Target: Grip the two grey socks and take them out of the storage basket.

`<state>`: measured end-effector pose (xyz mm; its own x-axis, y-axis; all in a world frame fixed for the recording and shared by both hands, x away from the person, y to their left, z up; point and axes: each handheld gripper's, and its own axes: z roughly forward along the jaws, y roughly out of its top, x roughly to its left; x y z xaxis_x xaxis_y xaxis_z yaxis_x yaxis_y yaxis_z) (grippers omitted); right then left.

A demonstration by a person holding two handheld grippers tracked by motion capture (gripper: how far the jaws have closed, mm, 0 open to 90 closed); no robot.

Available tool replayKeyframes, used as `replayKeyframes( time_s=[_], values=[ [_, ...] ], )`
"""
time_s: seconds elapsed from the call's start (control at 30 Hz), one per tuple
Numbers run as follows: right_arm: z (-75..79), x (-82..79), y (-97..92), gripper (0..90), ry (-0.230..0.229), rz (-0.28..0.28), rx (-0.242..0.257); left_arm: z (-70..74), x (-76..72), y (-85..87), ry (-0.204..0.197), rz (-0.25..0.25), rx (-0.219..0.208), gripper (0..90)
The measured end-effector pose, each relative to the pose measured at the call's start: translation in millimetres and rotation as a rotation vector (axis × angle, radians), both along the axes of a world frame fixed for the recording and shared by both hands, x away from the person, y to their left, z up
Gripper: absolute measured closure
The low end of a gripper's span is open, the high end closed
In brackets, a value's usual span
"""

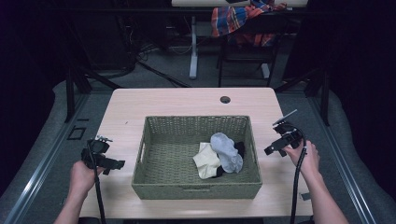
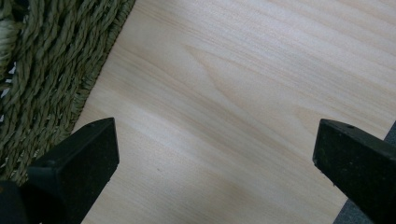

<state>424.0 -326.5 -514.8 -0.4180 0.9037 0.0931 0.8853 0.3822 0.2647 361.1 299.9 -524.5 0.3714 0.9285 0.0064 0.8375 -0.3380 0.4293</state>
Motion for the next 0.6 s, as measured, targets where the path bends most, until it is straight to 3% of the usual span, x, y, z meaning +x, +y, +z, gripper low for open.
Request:
replayKeyframes(
  time_s=[0.07,0.1,0.43,0.6],
  values=[
    [0.0,-0.4,0.3,0.0,-0.004,-0.004,0.010,0.0,0.1,0.0,0.003,-0.001,0.000,0.1],
    [2.0,0.5,-0.8,0.0,0.010,0.019,0.004,0.1,0.2,0.1,0.005,-0.002,-0.001,0.1],
    [11.1,-2.3,4.5,0.0,-0.026,0.025,0.009,0.2,-0.3,1.1,0.005,-0.001,-0.001,0.2],
    [25.8,-4.0,5.6,0.0,-0.034,0.032,0.000,-0.1,0.0,0.9,0.007,-0.002,0.003,0.1]
  ],
)
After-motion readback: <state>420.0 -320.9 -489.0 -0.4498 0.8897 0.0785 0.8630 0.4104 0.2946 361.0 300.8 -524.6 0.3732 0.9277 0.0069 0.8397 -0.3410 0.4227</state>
